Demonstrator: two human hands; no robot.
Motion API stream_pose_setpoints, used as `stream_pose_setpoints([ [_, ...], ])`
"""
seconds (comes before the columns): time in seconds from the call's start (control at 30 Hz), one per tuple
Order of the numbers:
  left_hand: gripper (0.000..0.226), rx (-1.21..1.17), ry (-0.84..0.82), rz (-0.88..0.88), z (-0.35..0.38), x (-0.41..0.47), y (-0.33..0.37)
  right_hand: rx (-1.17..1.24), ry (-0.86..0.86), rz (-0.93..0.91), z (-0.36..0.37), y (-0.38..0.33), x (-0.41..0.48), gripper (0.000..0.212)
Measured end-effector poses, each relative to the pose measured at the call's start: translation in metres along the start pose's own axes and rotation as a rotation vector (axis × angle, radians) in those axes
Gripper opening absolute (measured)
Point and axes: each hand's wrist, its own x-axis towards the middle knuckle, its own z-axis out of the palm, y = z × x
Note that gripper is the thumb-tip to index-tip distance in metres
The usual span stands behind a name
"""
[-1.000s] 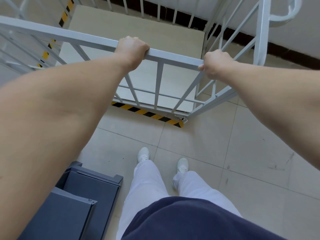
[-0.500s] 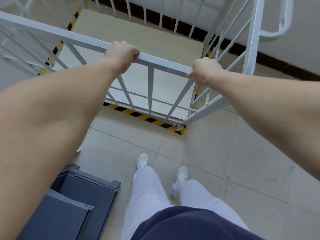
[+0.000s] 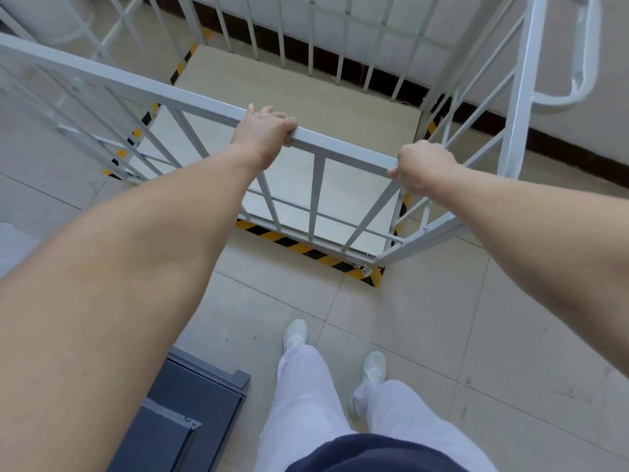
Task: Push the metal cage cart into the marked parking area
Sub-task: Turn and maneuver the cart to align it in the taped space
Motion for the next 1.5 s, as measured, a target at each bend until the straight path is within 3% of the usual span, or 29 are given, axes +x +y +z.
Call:
stream_pose_setpoints([
  [0.2, 0.034, -0.157, -0.071, -0.254, 0.001, 0.004, -0.018, 0.039, -0.044, -0.009, -0.002, 0.006, 0.016, 0.041],
  [0.47, 0.035, -0.238, -0.070, -0.149, 0.011, -0.003, -0.031, 0.023, -0.047, -0.021, 0.009, 0.002, 0.007, 0.029],
  [0.9, 0.030, -0.264, -0.078, -0.253, -0.009, 0.005, -0.055, 0.031, 0.013, -0.074, -0.001, -0.022, 0.024, 0.034],
  [1.33, 0.041, -0.138, -0.092, -0.272, -0.014, -0.004, -0.007, 0.101, -0.034, -0.073, 0.002, -0.013, 0.024, 0.040],
  [1.4, 0.051, -0.224, -0.062, -0.360, -0.019, -0.009, 0.001, 0.121, -0.040, -0.088, 0.004, -0.005, 0.023, 0.040],
  [1.5, 0.074, -0.440, 0.007, -0.650, -0.022, -0.015, -0.001, 0.117, -0.062, -0.091, 0.004, 0.013, 0.023, 0.045],
])
